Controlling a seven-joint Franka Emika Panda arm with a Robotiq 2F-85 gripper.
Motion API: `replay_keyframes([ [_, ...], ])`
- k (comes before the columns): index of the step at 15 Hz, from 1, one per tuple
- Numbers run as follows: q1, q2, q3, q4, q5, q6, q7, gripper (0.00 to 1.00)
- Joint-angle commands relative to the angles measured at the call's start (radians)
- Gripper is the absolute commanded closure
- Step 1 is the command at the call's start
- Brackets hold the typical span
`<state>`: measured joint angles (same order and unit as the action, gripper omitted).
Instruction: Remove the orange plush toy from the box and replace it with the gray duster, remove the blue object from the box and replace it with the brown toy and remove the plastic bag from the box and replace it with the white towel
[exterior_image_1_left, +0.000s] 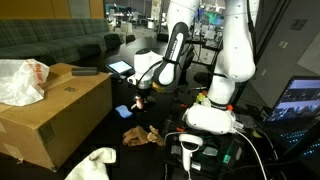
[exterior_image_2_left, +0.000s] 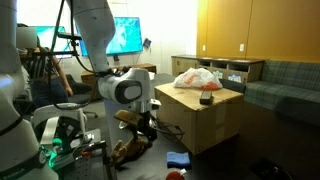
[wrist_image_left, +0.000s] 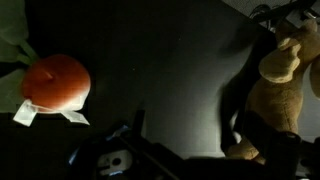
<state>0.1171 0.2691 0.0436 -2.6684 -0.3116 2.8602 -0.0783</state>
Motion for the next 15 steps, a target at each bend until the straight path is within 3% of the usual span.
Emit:
replay_keyframes([
  [1,0.029,-0.02,-0.008,-0.067,0.034,0.095,0.083,0.0],
  [4,0.005,0.032,0.061,-0.044,0.154,0.137,0.096,0.0],
  [10,-0.082,0.088,0.295,0.003,0.399,0.137,0.052,0.0],
  [15,-0.076,0.14,0.35,0.041,0.443,0.141,0.059,0.0],
])
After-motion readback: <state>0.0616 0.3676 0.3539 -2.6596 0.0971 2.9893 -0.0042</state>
